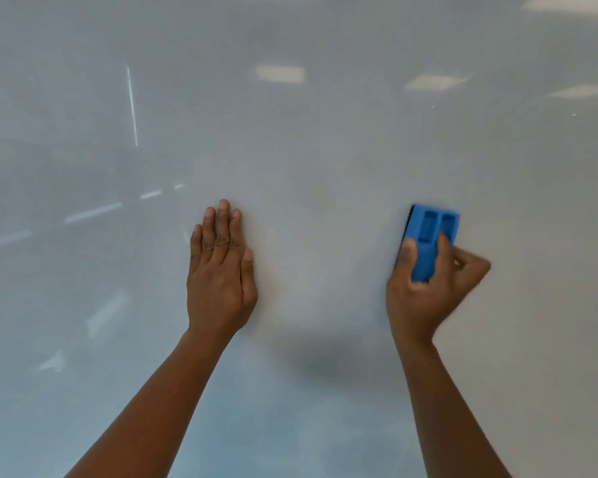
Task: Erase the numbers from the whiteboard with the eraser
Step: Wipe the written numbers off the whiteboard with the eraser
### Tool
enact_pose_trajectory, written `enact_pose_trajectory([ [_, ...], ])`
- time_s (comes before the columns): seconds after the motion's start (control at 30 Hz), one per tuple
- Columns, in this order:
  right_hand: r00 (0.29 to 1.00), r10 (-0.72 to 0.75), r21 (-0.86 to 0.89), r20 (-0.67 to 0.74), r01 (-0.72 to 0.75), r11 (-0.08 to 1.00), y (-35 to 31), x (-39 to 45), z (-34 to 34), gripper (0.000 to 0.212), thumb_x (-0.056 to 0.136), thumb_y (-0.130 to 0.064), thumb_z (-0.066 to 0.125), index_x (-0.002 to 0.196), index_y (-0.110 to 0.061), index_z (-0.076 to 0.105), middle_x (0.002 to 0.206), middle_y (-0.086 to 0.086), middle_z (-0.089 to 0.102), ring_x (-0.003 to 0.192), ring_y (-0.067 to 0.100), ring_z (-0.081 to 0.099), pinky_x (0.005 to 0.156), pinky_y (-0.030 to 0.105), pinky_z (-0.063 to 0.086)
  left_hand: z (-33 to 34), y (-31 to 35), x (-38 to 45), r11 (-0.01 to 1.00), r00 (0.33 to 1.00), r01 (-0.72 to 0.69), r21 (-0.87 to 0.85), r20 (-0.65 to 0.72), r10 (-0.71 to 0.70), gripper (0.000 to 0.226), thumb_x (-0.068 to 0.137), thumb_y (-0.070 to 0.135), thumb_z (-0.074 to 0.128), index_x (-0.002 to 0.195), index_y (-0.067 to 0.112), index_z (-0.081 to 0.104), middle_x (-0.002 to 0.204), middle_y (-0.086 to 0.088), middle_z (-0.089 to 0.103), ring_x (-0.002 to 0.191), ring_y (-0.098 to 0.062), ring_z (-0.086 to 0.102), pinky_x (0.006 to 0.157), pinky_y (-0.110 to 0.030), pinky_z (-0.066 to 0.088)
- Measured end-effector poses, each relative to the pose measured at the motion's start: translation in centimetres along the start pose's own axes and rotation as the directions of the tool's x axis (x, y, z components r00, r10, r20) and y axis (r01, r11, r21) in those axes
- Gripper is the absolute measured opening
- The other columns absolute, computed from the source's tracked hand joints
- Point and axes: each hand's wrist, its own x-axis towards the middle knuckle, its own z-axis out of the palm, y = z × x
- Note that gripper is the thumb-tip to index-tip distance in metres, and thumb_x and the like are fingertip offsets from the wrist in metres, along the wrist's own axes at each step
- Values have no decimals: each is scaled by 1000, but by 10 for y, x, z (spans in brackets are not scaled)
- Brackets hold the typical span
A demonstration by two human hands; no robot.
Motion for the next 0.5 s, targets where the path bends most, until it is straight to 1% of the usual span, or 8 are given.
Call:
enact_pose_trajectory([
  [0.1,1000,-24,19,9,24,1000,-46,29,37,37,87,-18,71,112,8,64,97,28,49,89,36,50,74,43,49,3,14,13,999,999,35,-10,-17,-35,55,105,21,27,156,-1,25,165,-15,16,155,-28,9,128,-43,3],
  [0.17,983,-136,34,121,133,991,-78,24,53,39,87,-24,70,116,1,65,100,23,50,92,32,49,75,39,50,4,20,23,999,999,31,-10,-15,-31,56,105,23,26,157,1,22,166,-14,13,155,-27,6,128,-43,1],
  [0.2,958,-206,35,198,203,979,-87,17,56,40,87,-28,69,117,-2,64,102,21,51,94,30,49,75,38,50,4,22,29,1000,1000,21,-5,-11,-21,57,105,24,25,157,1,21,166,-13,12,155,-27,6,128,-43,1],
  [0.27,895,-311,38,319,316,948,-90,6,53,42,87,-33,67,119,-6,64,104,17,52,95,26,49,75,36,51,2,19,40,1000,1000,-2,8,-10,2,57,106,24,24,157,2,21,166,-14,13,155,-27,7,128,-42,1],
  [0.3,878,-332,35,344,342,939,-83,5,48,42,87,-34,67,119,-6,64,104,17,52,95,25,49,75,36,52,-1,16,45,1000,1000,-9,14,-13,9,57,105,24,25,157,2,21,166,-14,15,155,-27,9,128,-41,1],
  [0.37,907,-300,-5,296,316,949,-67,15,38,41,87,-30,69,119,-4,64,104,19,51,95,28,50,74,38,53,-6,8,54,1000,999,-23,18,-30,23,56,105,23,26,157,2,24,166,-14,18,155,-27,13,128,-39,1],
  [0.43,972,-175,-54,159,186,981,-56,38,35,41,87,-25,70,119,-1,63,104,22,50,95,32,50,73,41,52,-9,3,58,999,999,-35,15,-39,36,55,105,21,26,156,1,26,165,-13,20,155,-26,15,128,-39,2],
  [0.5,998,-41,-46,39,42,998,-61,69,44,39,87,-23,69,119,0,62,105,23,49,96,34,49,73,43,52,-8,5,58,999,999,-36,3,-41,36,55,105,21,26,156,1,27,165,-13,20,155,-26,14,128,-41,3],
])
